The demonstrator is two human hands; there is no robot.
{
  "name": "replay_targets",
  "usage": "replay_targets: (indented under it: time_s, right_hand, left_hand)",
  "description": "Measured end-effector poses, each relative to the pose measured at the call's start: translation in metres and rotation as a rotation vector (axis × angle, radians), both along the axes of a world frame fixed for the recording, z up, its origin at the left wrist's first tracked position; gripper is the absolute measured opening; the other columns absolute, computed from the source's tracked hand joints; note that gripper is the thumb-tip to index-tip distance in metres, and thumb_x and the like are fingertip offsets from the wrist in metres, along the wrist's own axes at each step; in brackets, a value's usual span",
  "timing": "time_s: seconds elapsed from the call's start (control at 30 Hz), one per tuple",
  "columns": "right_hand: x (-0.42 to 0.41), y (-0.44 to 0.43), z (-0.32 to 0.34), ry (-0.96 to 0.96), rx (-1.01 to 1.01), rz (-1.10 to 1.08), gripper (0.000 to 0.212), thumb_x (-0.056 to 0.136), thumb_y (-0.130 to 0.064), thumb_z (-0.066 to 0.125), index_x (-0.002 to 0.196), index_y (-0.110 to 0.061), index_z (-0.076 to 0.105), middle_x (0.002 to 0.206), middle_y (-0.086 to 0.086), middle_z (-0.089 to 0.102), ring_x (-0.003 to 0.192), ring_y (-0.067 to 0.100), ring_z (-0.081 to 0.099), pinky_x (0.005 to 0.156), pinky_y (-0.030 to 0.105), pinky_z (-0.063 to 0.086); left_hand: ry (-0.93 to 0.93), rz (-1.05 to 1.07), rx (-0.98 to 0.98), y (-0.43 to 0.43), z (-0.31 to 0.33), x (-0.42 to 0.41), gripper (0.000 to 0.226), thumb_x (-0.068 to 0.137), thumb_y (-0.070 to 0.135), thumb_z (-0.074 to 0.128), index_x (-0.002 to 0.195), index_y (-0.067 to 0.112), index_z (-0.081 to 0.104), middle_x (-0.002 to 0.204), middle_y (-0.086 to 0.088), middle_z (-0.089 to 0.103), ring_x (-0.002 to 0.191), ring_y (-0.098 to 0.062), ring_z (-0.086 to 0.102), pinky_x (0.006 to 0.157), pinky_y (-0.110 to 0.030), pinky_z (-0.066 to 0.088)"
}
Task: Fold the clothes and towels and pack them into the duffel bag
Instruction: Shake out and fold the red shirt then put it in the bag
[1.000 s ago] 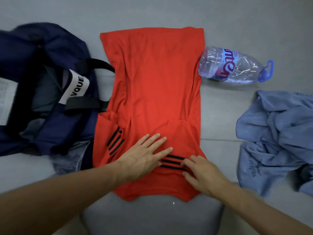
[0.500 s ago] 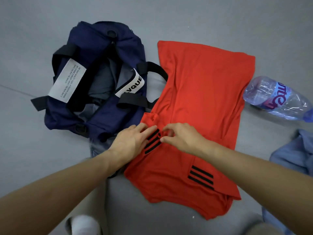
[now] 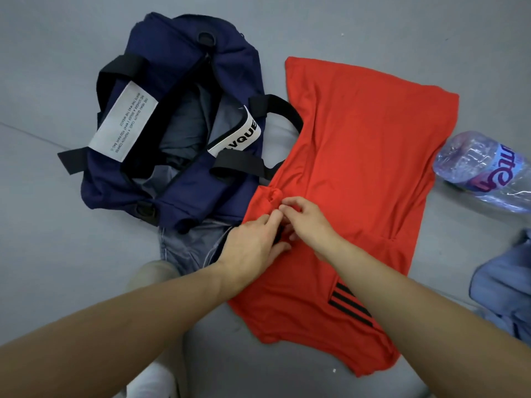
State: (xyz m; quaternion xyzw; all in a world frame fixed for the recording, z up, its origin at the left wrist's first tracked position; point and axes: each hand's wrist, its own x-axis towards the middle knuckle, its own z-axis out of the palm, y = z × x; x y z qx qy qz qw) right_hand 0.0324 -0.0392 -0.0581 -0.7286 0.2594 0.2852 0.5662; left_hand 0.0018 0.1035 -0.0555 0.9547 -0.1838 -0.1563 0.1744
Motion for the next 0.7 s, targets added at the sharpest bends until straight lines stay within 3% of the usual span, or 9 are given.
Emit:
replay_targets:
  time_s: [0.07,0.13,0.3,0.5,0.7]
  right_hand:
    - [0.0,-0.003,0.002,0.044,0.087,-0.034,0.013,0.103,-0.023,0.051,0.111,-0.022,0.061,0.078,0.003,0.069,0.056,0.009,0.058,0.048,0.02,0.045]
    - [0.0,-0.009,0.001,0.067,0.162,-0.051,0.018,0.105,-0.022,0.048,0.119,-0.022,0.058,0.08,0.005,0.073,0.059,0.01,0.061,0.051,0.021,0.046]
    - [0.009,-0.012,0.001,-0.06,0.044,0.114,0.041,0.101,-0.02,0.055,0.138,-0.032,0.045,0.074,0.002,0.068,0.052,0.01,0.058,0.045,0.02,0.042]
    - [0.024,-0.015,0.011,-0.058,0.027,0.248,0.024,0.091,-0.017,0.071,0.113,-0.014,0.062,0.073,0.005,0.059,0.048,0.011,0.052,0.042,0.023,0.037]
    - [0.018,-0.035,0.017,-0.014,-0.014,0.315,0.014,0.093,-0.001,0.063,0.105,-0.007,0.063,0.069,0.003,0.055,0.052,0.009,0.052,0.041,0.017,0.042]
  left_hand:
    - [0.019,0.084,-0.07,0.001,0.0,0.002,0.037,0.092,0.044,0.061,0.118,0.029,0.04,0.103,0.008,0.066,0.088,-0.024,0.068,0.065,-0.039,0.052]
    - [0.029,0.117,-0.106,0.007,0.001,0.003,0.03,0.092,0.04,0.059,0.114,0.031,0.04,0.099,0.01,0.065,0.084,-0.021,0.067,0.065,-0.04,0.053]
    - [-0.015,0.068,-0.17,0.017,0.007,-0.012,0.018,0.092,0.035,0.053,0.109,0.031,0.049,0.099,0.01,0.062,0.081,-0.017,0.065,0.066,-0.041,0.053]
    - [-0.104,-0.212,-0.201,0.025,0.026,-0.046,0.017,0.097,0.041,0.052,0.106,0.029,0.061,0.09,0.009,0.058,0.077,-0.014,0.061,0.058,-0.038,0.054]
    - [-0.186,-0.433,-0.21,0.008,0.027,-0.066,0.014,0.097,0.036,0.055,0.097,0.026,0.065,0.088,0.007,0.056,0.066,-0.017,0.052,0.053,-0.033,0.048]
